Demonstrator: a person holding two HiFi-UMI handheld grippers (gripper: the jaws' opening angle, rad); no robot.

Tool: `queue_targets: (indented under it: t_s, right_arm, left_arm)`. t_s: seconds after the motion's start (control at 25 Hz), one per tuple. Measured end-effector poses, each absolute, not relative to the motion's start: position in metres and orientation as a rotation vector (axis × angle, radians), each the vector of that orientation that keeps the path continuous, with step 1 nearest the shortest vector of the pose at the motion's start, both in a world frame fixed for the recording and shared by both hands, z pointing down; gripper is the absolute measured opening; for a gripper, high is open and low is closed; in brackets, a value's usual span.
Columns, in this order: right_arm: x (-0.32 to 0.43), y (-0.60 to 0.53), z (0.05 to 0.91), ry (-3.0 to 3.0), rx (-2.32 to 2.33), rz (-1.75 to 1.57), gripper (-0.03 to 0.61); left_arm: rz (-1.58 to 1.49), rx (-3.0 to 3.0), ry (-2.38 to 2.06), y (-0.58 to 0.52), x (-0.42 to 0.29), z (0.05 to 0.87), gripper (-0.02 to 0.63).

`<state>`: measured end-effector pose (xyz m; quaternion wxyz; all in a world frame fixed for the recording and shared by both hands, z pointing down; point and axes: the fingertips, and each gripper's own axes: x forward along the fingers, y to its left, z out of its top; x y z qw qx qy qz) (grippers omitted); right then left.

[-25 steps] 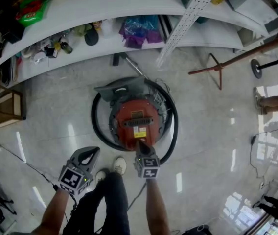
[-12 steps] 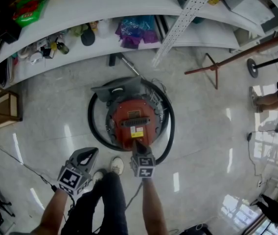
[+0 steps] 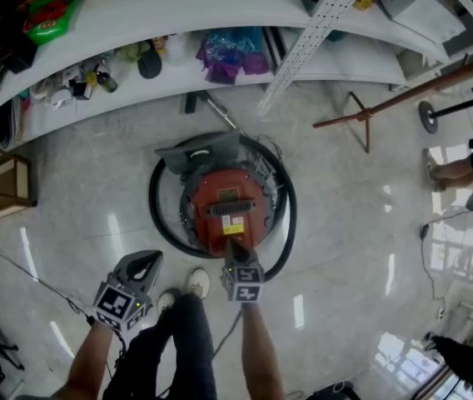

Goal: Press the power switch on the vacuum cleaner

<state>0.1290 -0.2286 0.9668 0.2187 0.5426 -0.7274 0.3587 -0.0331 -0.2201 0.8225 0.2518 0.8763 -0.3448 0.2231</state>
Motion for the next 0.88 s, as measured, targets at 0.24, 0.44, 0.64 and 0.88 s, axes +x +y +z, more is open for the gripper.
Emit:
queue_targets:
  t_s: [0.24,0.44,0.64,0.88]
  right_arm:
    - [0.129,-0.226,0.969,-2.011,1.487,1.005,0.011]
    - [0.126,-0.23,0.968,-2.022,1.471,0.978,0.011]
    - [0.131,-0.236,0.97,-1.973,1.55,0.942,0.011]
    - [0.124,-0.236,0.969,-1.999,1.528,0.983,0.011]
  left_arm:
    - [0.606,2.388,-0.939,-0.218,-0.032,0.822,0.008]
    - [0.615,2.383,-0.939,-0.219,-0.032,0.825,0.008]
    - [0.612,2.392,-0.935,-0.218,-0.029,0.824,0.008]
    - [0.616,2.381,-0.943,-0.221,-0.033,0.823,0.008]
